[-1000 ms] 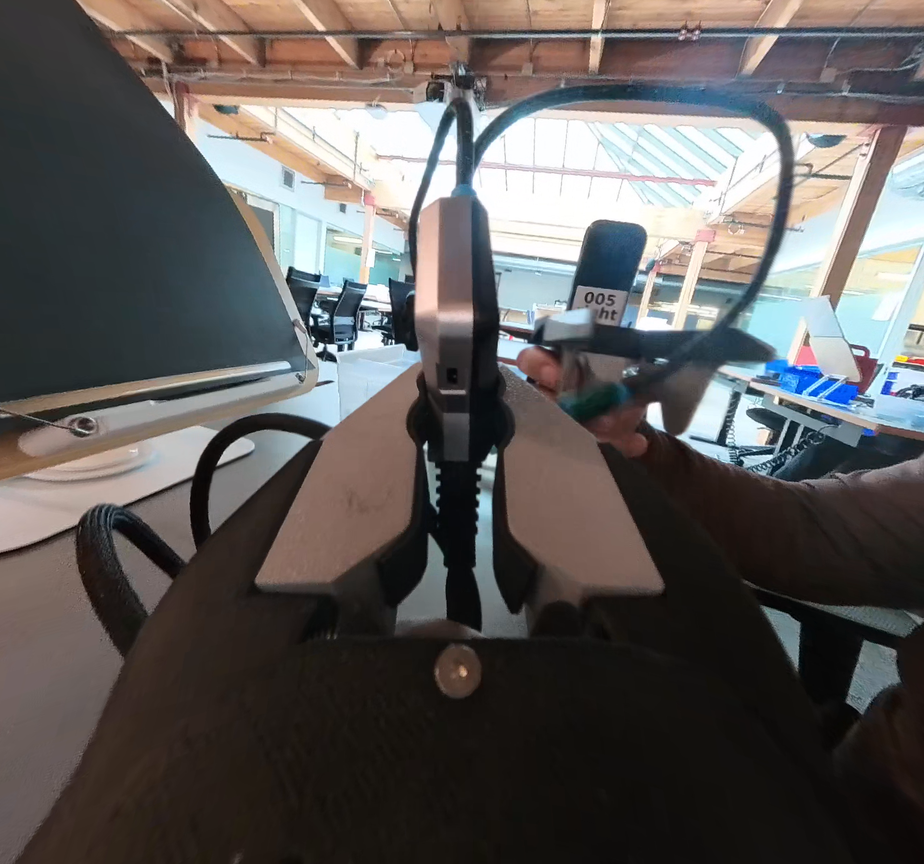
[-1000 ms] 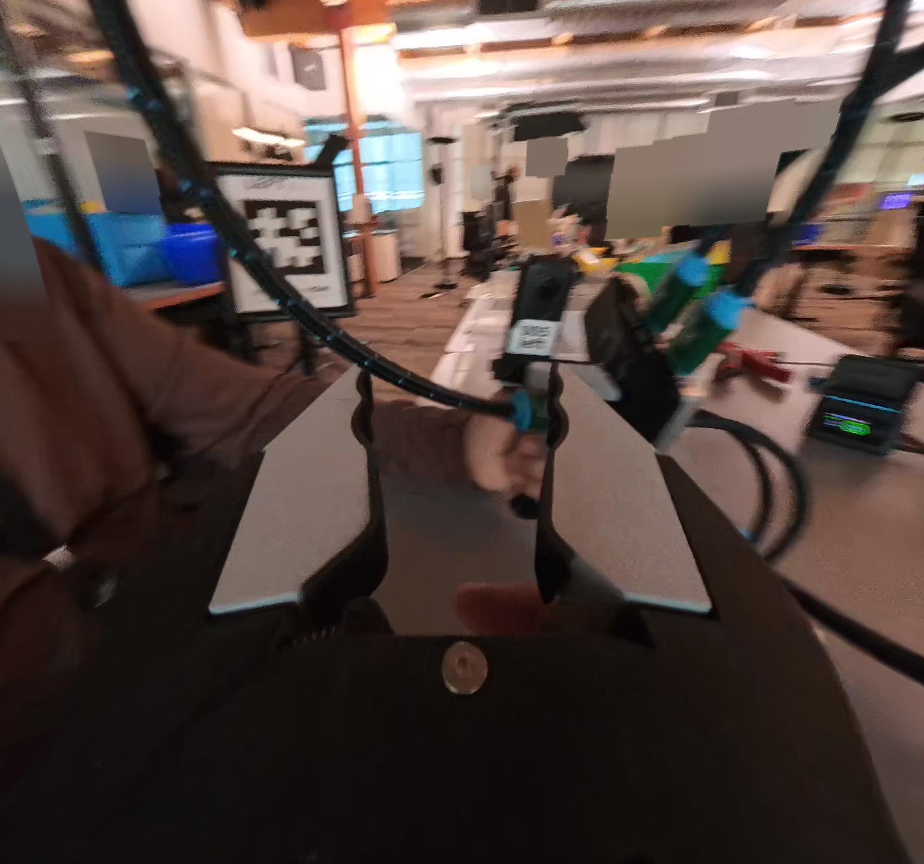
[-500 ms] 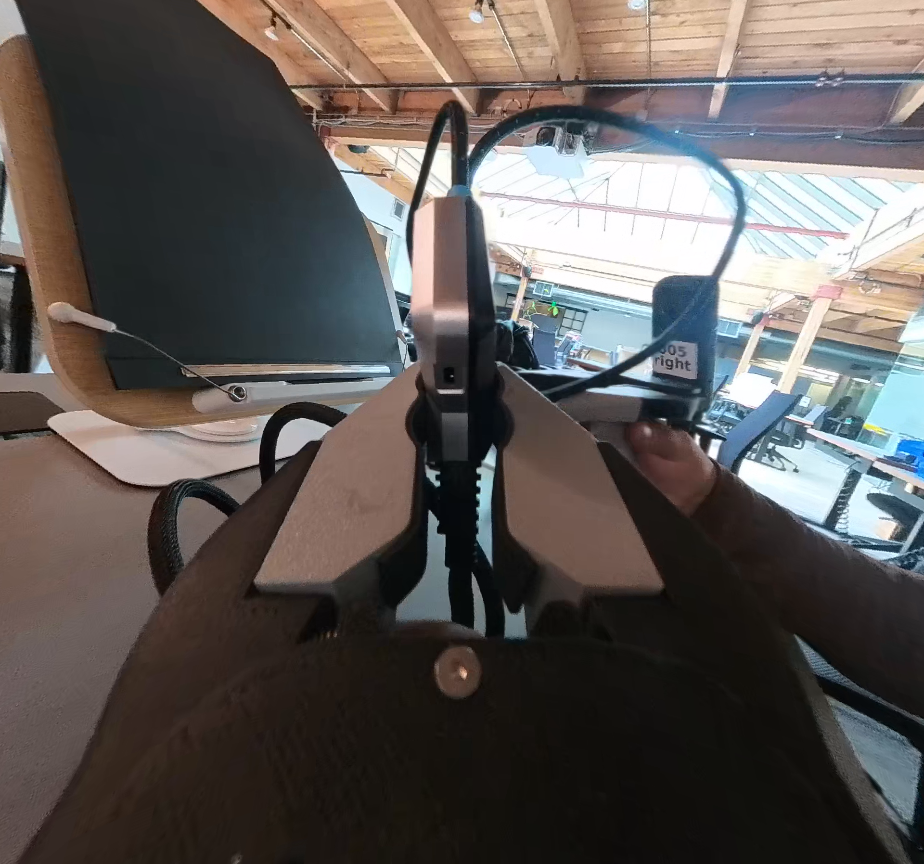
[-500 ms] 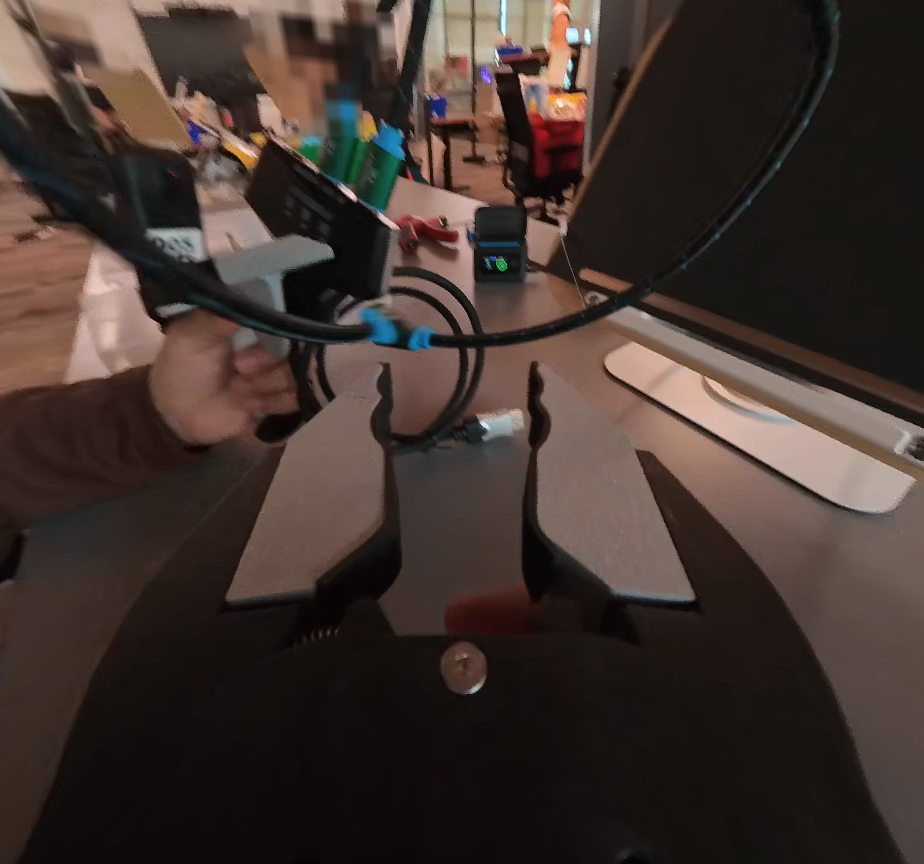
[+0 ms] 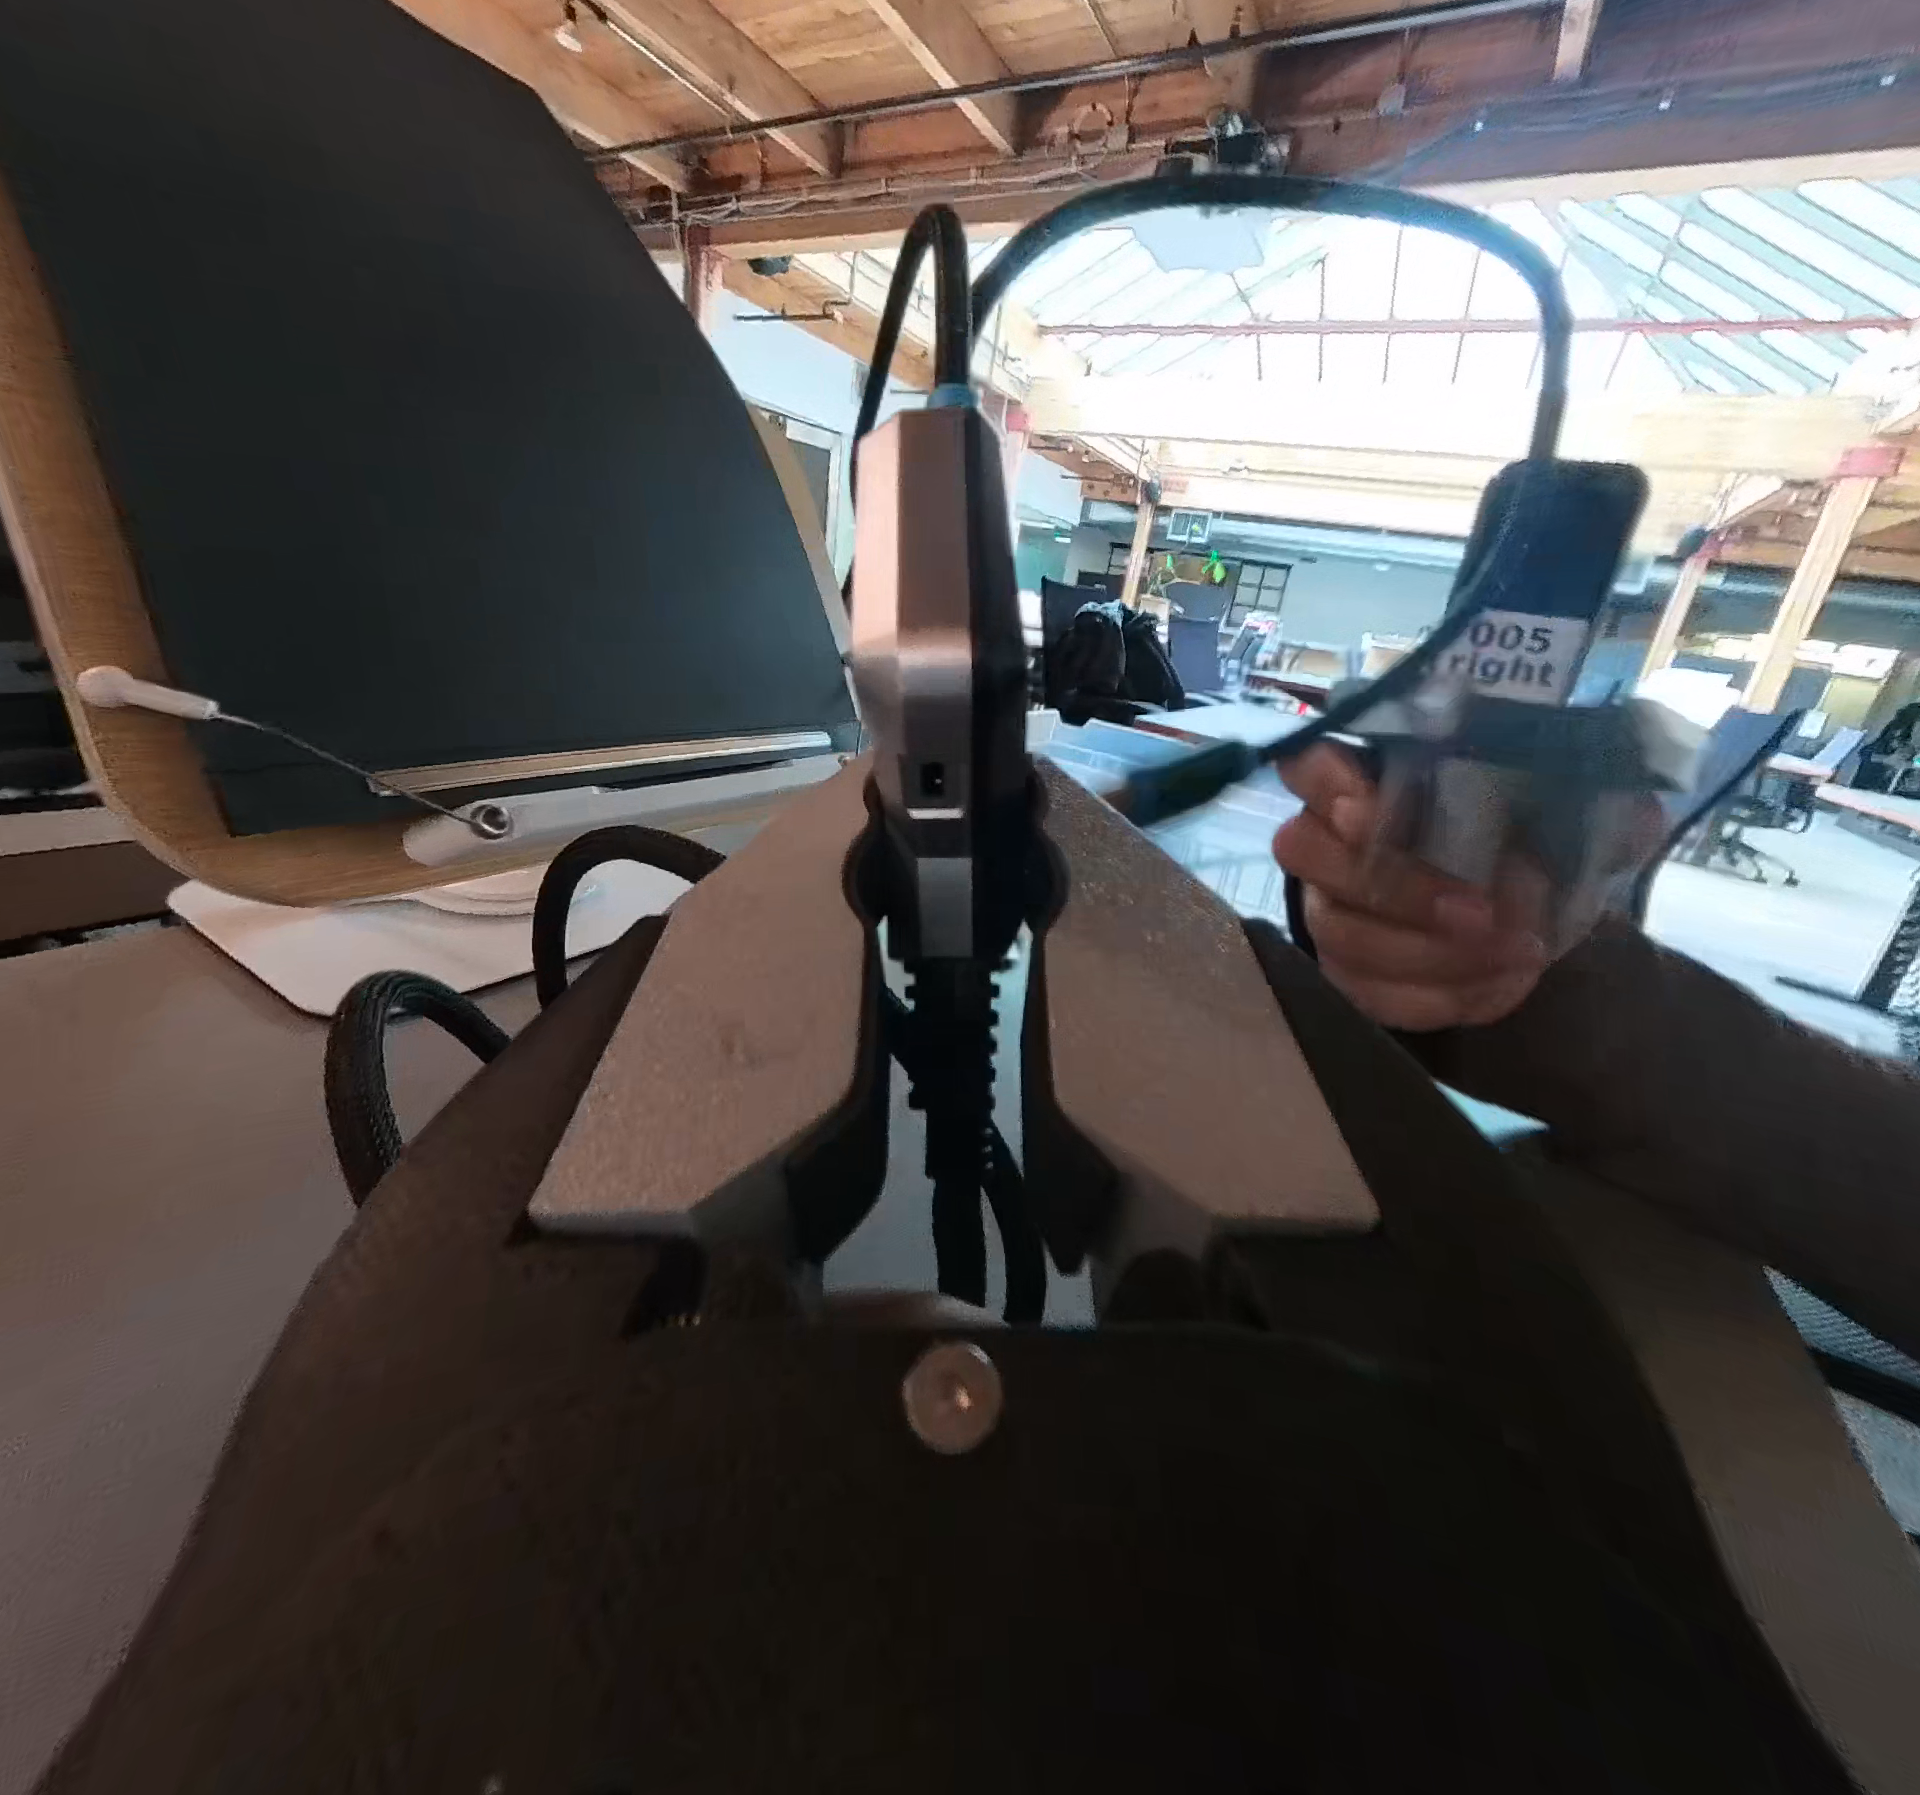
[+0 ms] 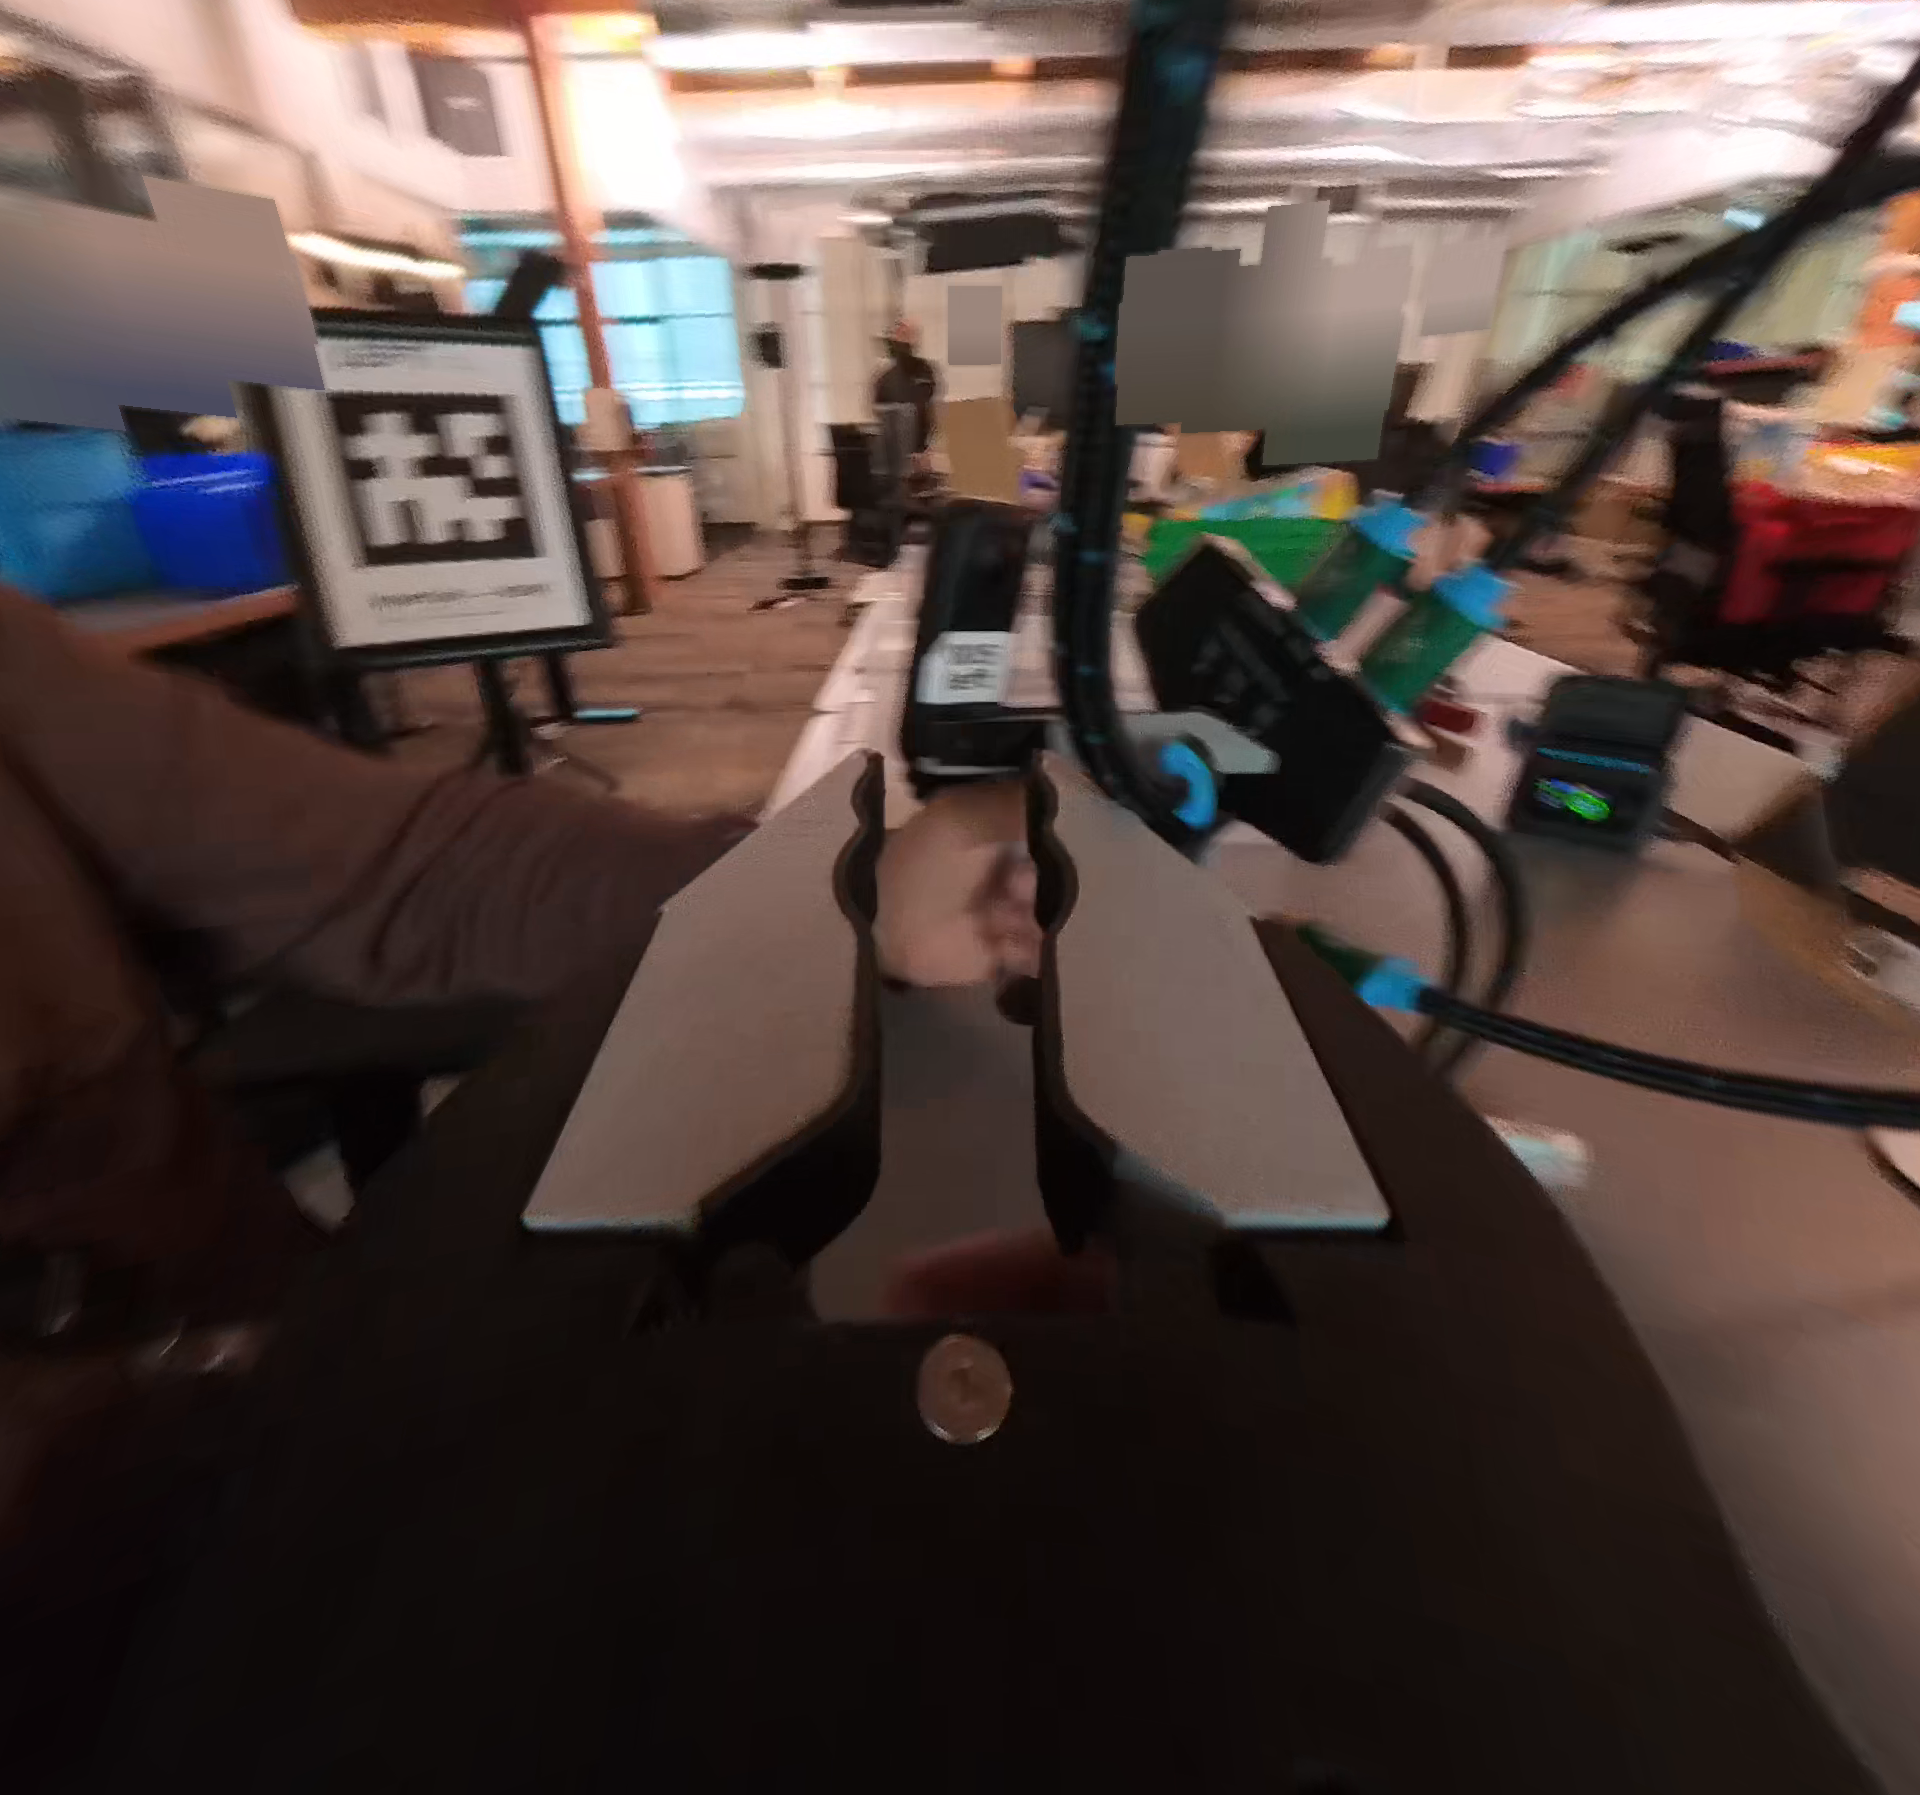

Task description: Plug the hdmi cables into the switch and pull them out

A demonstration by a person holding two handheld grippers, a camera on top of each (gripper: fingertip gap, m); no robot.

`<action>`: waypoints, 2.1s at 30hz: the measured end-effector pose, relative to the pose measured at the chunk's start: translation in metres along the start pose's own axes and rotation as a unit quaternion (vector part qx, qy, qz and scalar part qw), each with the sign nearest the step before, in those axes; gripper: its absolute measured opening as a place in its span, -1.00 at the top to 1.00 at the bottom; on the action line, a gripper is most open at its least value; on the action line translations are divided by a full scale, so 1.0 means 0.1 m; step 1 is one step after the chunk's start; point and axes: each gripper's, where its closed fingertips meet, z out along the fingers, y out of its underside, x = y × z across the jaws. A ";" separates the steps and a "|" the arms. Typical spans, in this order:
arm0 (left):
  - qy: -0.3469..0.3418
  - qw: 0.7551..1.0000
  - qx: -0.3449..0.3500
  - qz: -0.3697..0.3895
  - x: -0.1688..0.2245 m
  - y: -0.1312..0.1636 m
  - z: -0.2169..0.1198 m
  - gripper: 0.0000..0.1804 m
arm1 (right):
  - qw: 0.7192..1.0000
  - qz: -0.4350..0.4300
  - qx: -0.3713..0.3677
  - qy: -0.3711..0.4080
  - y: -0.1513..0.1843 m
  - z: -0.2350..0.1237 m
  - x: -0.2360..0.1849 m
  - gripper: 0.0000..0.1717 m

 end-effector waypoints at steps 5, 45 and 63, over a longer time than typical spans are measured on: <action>0.028 1.000 -0.009 0.008 0.11 0.03 0.02 0.78 | 0.985 0.020 -0.038 0.168 0.19 -0.11 0.64 0.42; 0.109 0.987 0.030 -0.113 0.20 -0.05 -0.03 0.78 | 0.996 -0.018 -0.018 0.081 0.00 -0.13 0.27 0.64; 0.208 0.970 -0.028 -0.123 0.67 0.16 0.09 0.77 | 0.991 -0.018 0.022 0.129 0.03 -0.10 0.47 0.94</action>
